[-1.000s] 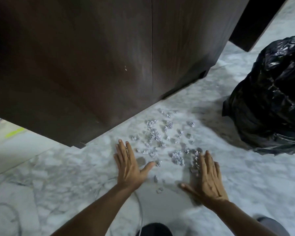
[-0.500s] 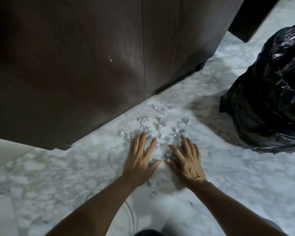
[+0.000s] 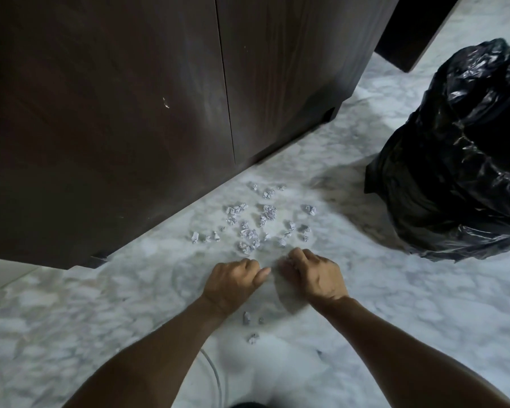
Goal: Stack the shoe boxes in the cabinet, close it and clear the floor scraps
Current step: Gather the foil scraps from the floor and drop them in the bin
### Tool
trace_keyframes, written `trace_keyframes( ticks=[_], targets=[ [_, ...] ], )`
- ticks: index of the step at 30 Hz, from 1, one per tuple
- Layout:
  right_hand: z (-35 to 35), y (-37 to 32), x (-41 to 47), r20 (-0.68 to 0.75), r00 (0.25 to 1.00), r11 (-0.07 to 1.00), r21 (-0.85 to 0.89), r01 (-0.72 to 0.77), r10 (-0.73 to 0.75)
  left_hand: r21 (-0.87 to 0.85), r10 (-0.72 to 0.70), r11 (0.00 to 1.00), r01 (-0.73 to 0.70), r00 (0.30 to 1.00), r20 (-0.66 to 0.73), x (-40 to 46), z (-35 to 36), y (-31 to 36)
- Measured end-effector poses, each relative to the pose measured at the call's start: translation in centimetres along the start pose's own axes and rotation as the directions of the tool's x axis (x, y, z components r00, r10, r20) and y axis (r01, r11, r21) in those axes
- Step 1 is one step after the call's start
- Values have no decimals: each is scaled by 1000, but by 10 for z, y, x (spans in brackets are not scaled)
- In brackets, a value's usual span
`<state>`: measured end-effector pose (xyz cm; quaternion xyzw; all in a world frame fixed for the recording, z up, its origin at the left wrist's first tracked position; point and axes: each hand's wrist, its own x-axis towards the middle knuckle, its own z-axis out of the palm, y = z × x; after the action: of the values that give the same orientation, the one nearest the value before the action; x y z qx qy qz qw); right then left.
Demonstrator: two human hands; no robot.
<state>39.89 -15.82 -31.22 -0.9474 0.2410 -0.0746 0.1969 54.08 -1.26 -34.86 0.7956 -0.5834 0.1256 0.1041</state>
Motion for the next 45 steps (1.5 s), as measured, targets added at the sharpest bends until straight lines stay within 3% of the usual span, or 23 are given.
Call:
trace_keyframes(
  ticks=[6, 9, 17, 23, 28, 35, 39, 41, 45],
  targets=[
    [-54, -9, 28, -21, 1000, 999, 50, -21, 23, -271, -113, 958, 98, 993, -42, 51, -45, -7],
    [-100, -17, 41, -57, 996, 996, 63, -65, 69, -310, -123, 946, 99, 990, -61, 79, -80, -16],
    [-278, -39, 63, -224, 972, 992, -86, -94, 73, -317, -60, 948, -31, 961, -271, 175, -225, -10],
    [-368, 0, 65, -174, 955, 956, -128, -263, 240, -356, -61, 934, -18, 977, -207, 253, -282, 44],
    [-361, 61, 67, -149, 912, 923, 4, -385, 381, -462, -126, 884, 76, 989, -77, 299, -258, 110],
    [-324, 131, 60, -78, 757, 740, 295, -604, 649, -633, -304, 713, 302, 947, 109, 347, -190, 194],
    [-324, 145, 56, -60, 732, 699, 358, -618, 678, -619, -216, 706, 344, 937, 274, 355, -160, 208],
    [-326, 147, 52, -64, 734, 705, 346, -619, 676, -561, -173, 753, 345, 926, 337, 354, -152, 207],
    [-318, 143, 41, -176, 773, 785, 271, -558, 610, -528, -106, 809, 260, 946, 305, 347, -154, 207]
  ],
)
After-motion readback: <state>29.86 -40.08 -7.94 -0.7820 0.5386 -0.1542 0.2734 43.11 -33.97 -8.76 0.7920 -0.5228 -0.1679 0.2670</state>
